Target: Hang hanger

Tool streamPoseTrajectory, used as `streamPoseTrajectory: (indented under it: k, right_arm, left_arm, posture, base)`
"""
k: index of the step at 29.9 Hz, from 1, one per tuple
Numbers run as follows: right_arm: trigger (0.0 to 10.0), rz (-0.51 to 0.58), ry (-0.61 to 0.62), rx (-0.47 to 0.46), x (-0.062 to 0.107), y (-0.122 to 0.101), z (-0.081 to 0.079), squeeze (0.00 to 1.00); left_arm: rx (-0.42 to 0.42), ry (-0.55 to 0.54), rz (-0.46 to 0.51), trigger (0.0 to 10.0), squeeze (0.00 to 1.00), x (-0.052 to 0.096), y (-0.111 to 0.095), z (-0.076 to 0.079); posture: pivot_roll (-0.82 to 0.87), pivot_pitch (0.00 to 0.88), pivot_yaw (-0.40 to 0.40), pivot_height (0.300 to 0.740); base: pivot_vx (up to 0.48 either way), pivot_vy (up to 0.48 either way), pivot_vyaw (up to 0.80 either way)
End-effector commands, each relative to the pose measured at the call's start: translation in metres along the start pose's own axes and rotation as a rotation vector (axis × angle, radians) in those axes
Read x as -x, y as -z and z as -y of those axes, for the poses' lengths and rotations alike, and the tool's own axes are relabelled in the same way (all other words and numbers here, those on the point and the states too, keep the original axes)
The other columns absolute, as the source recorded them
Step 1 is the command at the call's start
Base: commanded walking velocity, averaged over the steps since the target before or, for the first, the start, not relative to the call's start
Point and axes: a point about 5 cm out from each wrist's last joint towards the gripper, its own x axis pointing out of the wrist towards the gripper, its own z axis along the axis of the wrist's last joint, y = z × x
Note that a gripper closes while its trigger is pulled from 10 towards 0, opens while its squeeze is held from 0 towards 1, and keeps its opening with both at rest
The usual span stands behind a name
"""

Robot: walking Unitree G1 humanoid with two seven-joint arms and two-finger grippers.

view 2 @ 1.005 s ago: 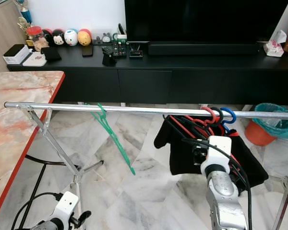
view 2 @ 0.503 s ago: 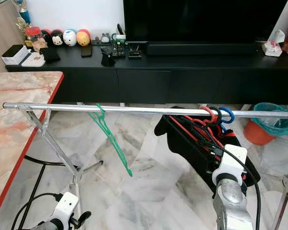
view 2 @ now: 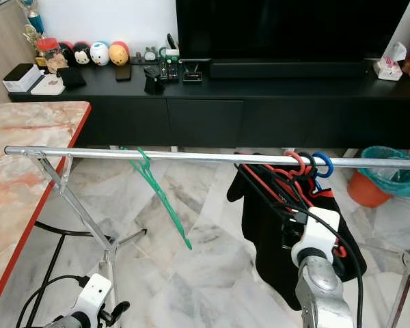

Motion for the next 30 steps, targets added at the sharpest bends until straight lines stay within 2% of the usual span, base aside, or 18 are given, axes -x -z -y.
streamPoseTrajectory:
  k: [1,15,20,26,30]
  right_arm:
    - [10.0,0.007,-0.034,-0.028,0.002,-0.004,-0.005,0.0]
    - [10.0,-0.046,-0.126,-0.082,0.002,0.003,-0.018,0.0]
    - [10.0,-0.077,-0.158,-0.145,0.003,0.009,-0.021,0.0]
    - [10.0,-0.065,-0.209,-0.22,0.005,0.007,-0.026,0.0]
    - [10.0,-0.066,-0.228,-0.229,0.005,0.006,-0.027,0.0]
  left_arm:
    - [-0.005,0.002,-0.02,10.0,0.0,0.002,0.004,-0.001]
    - [-0.009,0.003,-0.026,10.0,0.0,0.002,0.005,0.0]
    - [-0.023,0.007,-0.027,10.0,0.0,0.002,0.004,0.0]
    - [-0.029,0.006,-0.028,10.0,0.0,0.002,0.005,-0.001]
    - [-0.032,0.006,-0.028,10.0,0.0,0.002,0.005,-0.001]
  posture:
    - [-0.02,0.062,0.016,0.74]
    - [-0.02,0.062,0.014,0.74]
    - [-0.02,0.062,0.014,0.74]
    - [-0.02,0.062,0.015,0.74]
    - [-0.02,0.063,0.015,0.74]
  base:
    - [0.0,0.0,0.0]
    - [0.0,0.0,0.0]
    - [0.0,0.0,0.0]
    - [0.0,0.0,0.0]
    - [0.0,0.0,0.0]
